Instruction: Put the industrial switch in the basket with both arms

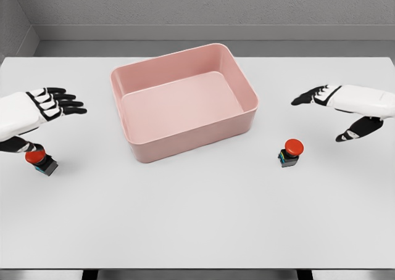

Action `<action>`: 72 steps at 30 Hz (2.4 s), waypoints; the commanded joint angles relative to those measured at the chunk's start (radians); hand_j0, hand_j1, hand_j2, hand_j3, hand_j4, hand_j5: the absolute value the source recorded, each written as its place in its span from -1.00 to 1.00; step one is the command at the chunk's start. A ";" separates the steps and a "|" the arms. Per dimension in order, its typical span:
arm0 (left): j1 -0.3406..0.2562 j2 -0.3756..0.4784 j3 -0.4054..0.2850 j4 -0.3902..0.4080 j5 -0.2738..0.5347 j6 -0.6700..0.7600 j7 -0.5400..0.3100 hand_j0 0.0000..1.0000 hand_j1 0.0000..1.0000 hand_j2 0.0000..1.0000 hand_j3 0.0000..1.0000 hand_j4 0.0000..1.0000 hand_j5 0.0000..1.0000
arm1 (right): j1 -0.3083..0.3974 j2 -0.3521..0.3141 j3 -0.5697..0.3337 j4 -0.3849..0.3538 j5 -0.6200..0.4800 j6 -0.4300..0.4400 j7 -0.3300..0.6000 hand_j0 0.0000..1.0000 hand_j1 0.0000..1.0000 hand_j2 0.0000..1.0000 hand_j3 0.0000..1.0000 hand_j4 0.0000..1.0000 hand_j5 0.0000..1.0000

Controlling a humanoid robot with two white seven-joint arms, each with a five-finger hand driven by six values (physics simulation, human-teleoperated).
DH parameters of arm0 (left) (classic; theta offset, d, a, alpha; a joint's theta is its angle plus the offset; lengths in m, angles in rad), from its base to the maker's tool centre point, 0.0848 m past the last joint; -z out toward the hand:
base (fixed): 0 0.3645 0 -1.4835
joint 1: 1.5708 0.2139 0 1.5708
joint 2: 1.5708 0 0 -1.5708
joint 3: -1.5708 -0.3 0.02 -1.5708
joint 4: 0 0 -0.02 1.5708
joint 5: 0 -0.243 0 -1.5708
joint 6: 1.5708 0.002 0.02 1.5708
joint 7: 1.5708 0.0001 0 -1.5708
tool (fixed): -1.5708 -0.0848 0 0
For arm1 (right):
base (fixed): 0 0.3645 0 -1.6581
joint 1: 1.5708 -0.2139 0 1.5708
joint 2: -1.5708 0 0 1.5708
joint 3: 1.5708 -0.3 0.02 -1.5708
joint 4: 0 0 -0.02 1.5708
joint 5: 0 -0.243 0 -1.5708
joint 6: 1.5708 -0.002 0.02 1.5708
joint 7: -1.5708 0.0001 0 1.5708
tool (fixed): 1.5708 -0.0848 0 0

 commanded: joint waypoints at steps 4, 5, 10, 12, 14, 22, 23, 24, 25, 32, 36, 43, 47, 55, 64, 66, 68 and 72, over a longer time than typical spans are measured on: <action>0.005 0.051 0.012 0.001 0.013 0.001 0.006 1.00 1.00 1.00 1.00 1.00 1.00 | 0.000 0.024 0.017 -0.003 0.004 0.001 0.001 1.00 1.00 1.00 1.00 1.00 1.00; 0.006 0.067 0.009 0.003 0.013 0.001 0.001 1.00 1.00 1.00 1.00 1.00 1.00 | 0.000 0.030 0.017 -0.009 0.004 0.001 0.001 1.00 1.00 1.00 1.00 1.00 1.00; 0.047 0.088 0.009 0.009 0.002 0.001 0.000 1.00 1.00 1.00 1.00 1.00 1.00 | 0.015 0.081 0.017 -0.014 0.012 0.001 0.047 1.00 1.00 1.00 1.00 1.00 1.00; 0.084 0.103 0.009 0.015 -0.001 0.001 -0.002 1.00 1.00 1.00 1.00 1.00 1.00 | 0.020 0.103 0.017 -0.014 0.027 0.001 0.056 1.00 1.00 1.00 1.00 1.00 1.00; 0.094 0.105 0.009 0.018 -0.001 0.001 -0.002 1.00 1.00 1.00 1.00 1.00 1.00 | 0.021 0.106 0.017 -0.014 0.040 0.001 0.056 1.00 1.00 1.00 1.00 1.00 1.00; 0.156 0.082 0.009 0.015 -0.001 0.001 0.009 1.00 1.00 1.00 1.00 1.00 1.00 | 0.041 0.115 0.017 -0.012 0.043 0.001 0.058 0.99 0.99 0.99 0.99 0.99 0.99; 0.158 0.077 0.009 0.013 -0.001 0.001 0.009 1.00 1.00 1.00 1.00 1.00 1.00 | 0.044 0.122 0.018 -0.011 0.043 0.001 0.059 0.99 0.99 0.99 0.99 0.99 0.99; 0.158 0.076 0.009 0.013 -0.001 0.001 0.009 1.00 1.00 1.00 1.00 1.00 1.00 | 0.044 0.122 0.018 -0.011 0.044 0.001 0.059 0.99 0.99 0.99 0.99 0.99 0.99; 0.169 0.064 0.009 0.013 -0.001 0.001 0.009 1.00 1.00 1.00 1.00 1.00 1.00 | 0.049 0.126 0.018 -0.009 0.060 0.001 0.059 0.95 0.95 0.95 0.95 0.95 0.95; 0.172 0.025 0.010 0.061 -0.023 0.001 0.063 1.00 1.00 1.00 1.00 1.00 1.00 | 0.057 0.139 0.018 0.006 0.081 0.001 0.058 0.94 0.94 0.94 0.94 0.94 0.94; 0.179 0.025 0.004 0.087 -0.038 0.001 0.063 1.00 1.00 1.00 1.00 1.00 1.00 | 0.058 0.146 0.020 0.029 0.083 0.001 0.059 0.94 0.94 0.94 0.94 0.94 0.94; 0.176 -0.002 0.007 0.138 -0.052 0.001 0.063 1.00 1.00 1.00 1.00 1.00 1.00 | 0.066 0.167 0.040 0.046 0.084 0.001 0.059 0.94 0.94 0.94 0.94 0.94 0.94; 0.172 -0.035 0.009 0.171 -0.056 0.001 0.063 1.00 1.00 1.00 1.00 1.00 1.00 | 0.066 0.167 0.041 0.068 0.086 0.001 0.059 0.93 0.93 0.93 0.93 0.93 0.93; 0.167 -0.090 0.003 0.176 -0.090 0.001 0.063 1.00 1.00 1.00 1.00 1.00 1.00 | 0.066 0.167 0.046 0.075 0.086 0.001 0.064 0.81 0.81 0.81 0.81 0.81 0.81; 0.163 -0.096 0.004 0.203 -0.092 0.001 0.063 1.00 1.00 1.00 1.00 1.00 1.00 | 0.064 0.167 0.045 0.074 0.095 0.001 0.065 0.56 0.56 0.56 0.56 0.56 0.56; 0.161 -0.108 0.006 0.225 -0.092 0.001 0.063 1.00 1.00 1.00 1.00 1.00 1.00 | 0.064 0.167 0.045 0.074 0.095 0.001 0.065 0.50 0.50 0.50 0.50 0.50 0.50; 0.161 -0.108 0.006 0.227 -0.092 0.001 0.063 1.00 1.00 1.00 1.00 1.00 1.00 | 0.064 0.167 0.045 0.072 0.095 0.001 0.065 0.49 0.49 0.49 0.49 0.49 0.49; 0.159 -0.110 0.006 0.227 -0.092 0.001 0.063 1.00 1.00 1.00 1.00 1.00 1.00 | 0.064 0.167 0.045 0.066 0.095 0.001 0.064 0.45 0.45 0.45 0.45 0.45 0.45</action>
